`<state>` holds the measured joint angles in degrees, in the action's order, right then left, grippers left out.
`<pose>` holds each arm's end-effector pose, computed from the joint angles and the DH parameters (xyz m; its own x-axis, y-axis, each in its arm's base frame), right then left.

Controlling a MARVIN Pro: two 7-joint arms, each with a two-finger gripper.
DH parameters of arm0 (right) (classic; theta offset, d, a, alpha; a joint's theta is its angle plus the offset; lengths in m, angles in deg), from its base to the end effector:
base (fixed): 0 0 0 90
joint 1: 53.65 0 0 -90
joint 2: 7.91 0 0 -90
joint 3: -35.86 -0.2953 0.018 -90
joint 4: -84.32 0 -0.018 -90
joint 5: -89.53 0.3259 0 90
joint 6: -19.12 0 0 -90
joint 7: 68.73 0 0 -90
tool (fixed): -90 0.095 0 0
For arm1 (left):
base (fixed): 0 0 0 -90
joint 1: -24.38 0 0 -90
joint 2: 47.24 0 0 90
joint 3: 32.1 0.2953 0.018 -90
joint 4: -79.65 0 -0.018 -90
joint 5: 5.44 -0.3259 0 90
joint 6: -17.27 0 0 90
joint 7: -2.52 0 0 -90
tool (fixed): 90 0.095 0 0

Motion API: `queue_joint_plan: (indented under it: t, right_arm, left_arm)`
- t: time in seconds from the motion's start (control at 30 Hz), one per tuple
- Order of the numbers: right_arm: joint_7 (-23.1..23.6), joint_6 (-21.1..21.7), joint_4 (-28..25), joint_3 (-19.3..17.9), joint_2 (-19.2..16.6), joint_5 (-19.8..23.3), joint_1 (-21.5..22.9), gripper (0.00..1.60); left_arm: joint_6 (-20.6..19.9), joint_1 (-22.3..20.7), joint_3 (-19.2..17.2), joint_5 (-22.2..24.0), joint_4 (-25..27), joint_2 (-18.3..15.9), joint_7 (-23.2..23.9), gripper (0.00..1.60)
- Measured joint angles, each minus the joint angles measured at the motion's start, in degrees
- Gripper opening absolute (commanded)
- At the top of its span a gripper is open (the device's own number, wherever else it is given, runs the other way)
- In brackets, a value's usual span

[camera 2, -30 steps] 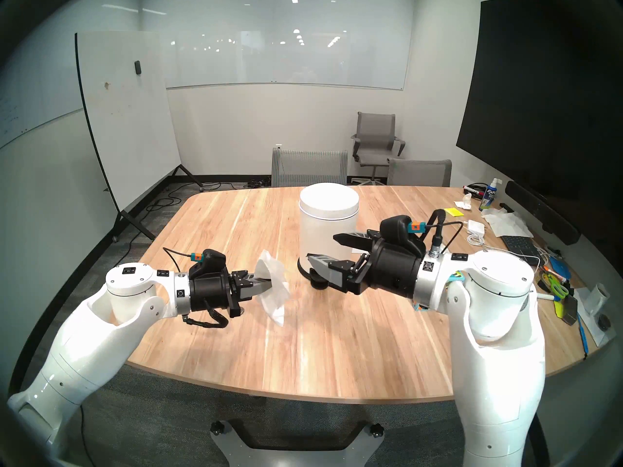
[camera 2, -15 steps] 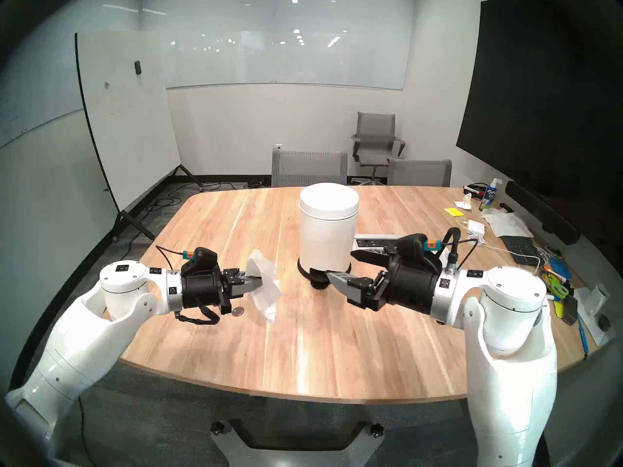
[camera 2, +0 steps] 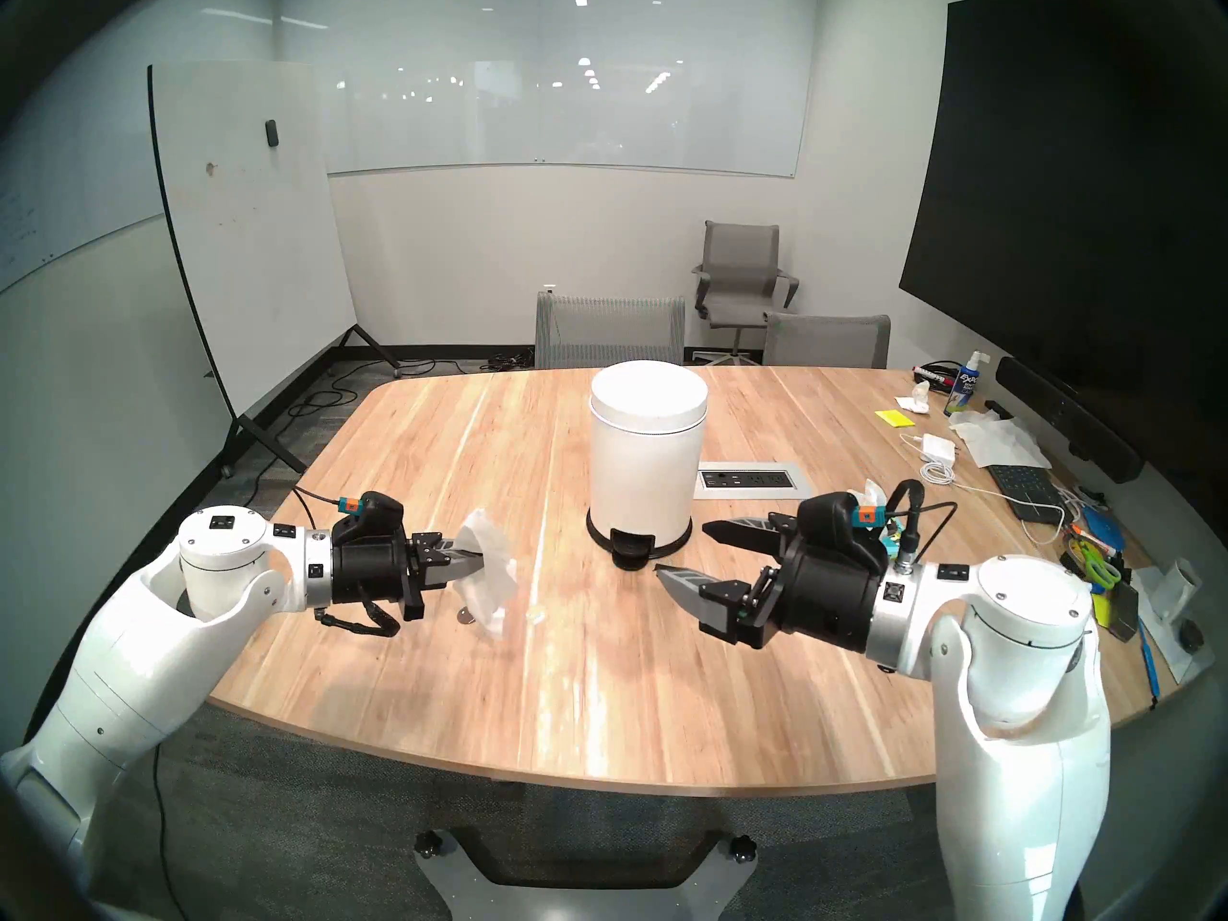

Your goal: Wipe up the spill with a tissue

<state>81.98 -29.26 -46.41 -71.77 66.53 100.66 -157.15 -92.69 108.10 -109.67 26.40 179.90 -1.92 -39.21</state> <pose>0.2969 -0.0337 -0.1518 0.2119 0.1257 0.9692 0.7725 -0.6290 -0.0874 0.3995 0.0482 -0.2274 0.1944 -0.2806 0.9400 -0.8748 -0.4832 0.0367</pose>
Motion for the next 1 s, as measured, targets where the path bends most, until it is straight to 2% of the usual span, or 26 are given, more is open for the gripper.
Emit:
queue_joint_plan:
  t: [0.53,1.0]
  right_arm:
    - [0.6,-0.7,0.0,-0.1,0.6,-0.2,-0.5,1.60]
    - [0.9,-0.8,0.0,-0.1,0.9,-0.4,-0.4,1.60]
  left_arm:
    - [-1.1,-3.7,0.4,-2.6,-0.6,-2.9,5.1,0.00]
    - [-1.3,-8.8,3.9,-8.3,-1.8,-4.7,8.5,0.00]
